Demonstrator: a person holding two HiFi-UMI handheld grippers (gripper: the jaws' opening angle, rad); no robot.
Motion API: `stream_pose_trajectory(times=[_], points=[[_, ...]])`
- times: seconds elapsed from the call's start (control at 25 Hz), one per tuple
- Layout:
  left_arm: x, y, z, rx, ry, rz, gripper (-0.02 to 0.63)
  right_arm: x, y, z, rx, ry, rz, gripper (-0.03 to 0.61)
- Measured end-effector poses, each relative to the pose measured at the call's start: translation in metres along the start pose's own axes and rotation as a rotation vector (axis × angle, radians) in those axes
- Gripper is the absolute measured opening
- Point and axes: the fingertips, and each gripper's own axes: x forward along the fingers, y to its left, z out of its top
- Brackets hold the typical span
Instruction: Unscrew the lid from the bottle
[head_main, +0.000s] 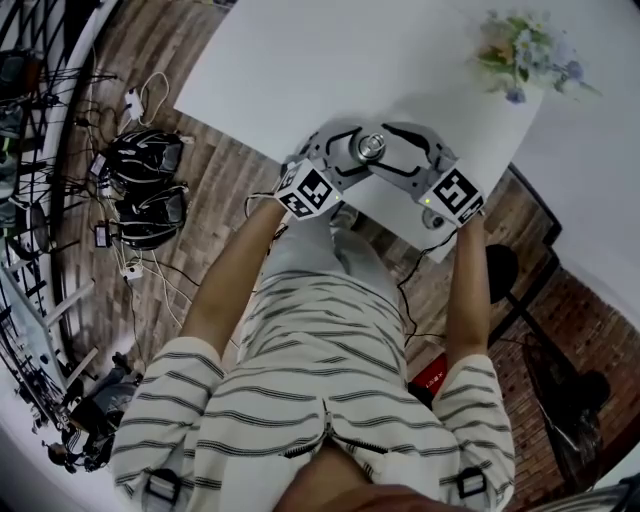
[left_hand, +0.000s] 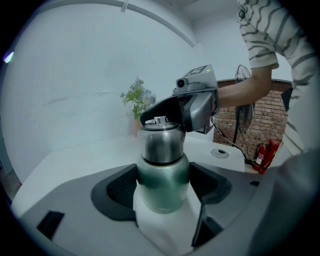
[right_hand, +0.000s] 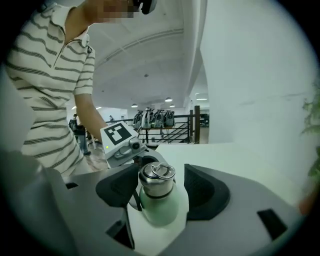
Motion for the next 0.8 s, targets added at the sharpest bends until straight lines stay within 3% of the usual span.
stream_pose_trajectory(times=[0.16, 0.32, 0.6, 0.8], points=[[-0.001, -0.001, -0.001, -0.001, 0.001, -0.001, 0.33, -0.006, 0.001, 0.002, 0.089, -0.117, -0.197, 0.293], [-0.003, -0.001, -0.002, -0.002, 0.002, 0.003, 0.33, -0.006, 0.005, -0.001, 0.219, -0.171, -0.355, 0.278], [-0.002, -0.001, -0.002, -0.003, 0.003, 0.008, 0.33, -0.004, 0.003, -0.006, 0.321, -0.135, -0.706, 0.289], [-0.003, -0.001, -0.001, -0.003, 0.004, 0.011, 0.33, 0.004, 0.006, -0.008, 0.295, -0.098, -0.785, 0.281]])
